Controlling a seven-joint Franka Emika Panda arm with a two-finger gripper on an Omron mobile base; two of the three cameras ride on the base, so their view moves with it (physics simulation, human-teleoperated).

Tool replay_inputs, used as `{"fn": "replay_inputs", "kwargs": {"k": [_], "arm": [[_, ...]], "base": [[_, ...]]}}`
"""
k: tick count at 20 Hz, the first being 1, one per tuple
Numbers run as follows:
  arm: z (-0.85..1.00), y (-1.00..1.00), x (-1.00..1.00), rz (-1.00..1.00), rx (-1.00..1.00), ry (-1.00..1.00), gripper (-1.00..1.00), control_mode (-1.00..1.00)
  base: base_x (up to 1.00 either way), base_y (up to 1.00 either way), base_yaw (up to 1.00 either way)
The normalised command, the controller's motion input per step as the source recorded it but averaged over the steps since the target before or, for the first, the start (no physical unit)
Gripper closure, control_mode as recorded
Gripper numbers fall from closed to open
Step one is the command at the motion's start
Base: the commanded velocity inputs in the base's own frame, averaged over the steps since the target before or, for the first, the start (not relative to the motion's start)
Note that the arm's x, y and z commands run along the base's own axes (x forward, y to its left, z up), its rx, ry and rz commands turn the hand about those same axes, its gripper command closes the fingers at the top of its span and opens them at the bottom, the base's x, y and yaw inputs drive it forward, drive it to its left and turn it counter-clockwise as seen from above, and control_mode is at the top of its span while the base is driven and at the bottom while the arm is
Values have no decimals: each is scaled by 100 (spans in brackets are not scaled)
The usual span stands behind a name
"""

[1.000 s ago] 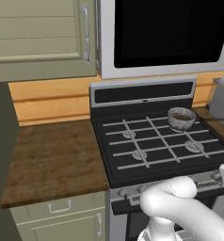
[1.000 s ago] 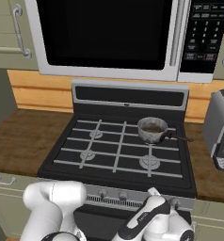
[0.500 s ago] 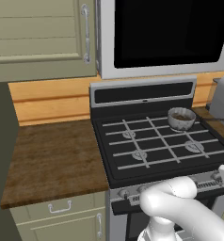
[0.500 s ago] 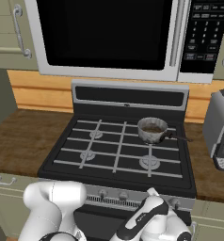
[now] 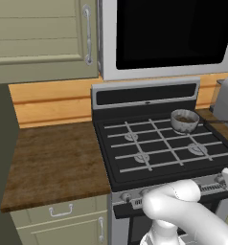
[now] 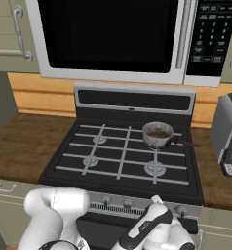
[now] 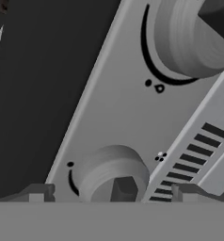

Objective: Turn off the rear right burner of the stove.

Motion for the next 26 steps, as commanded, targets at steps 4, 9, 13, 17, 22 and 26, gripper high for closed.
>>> {"fn": "replay_inputs", "kwargs": {"k": [4,9,13,17,22,26], "arm": [[-25,0,31,0,5,-2,-100,-100],[-25,0,31,0,3,-1,100,-100],[-20,0,31,0,6,-2,100,-100],[-17,0,28,0,4,-3,100,-100],[-6,0,6,0,1,-4,100,-100],[0,-1,0,0,0,0,100,-100]], "base": [[0,0,0],[0,0,0],[0,0,0],[0,0,0],[0,0,0],[0,0,0]]}}
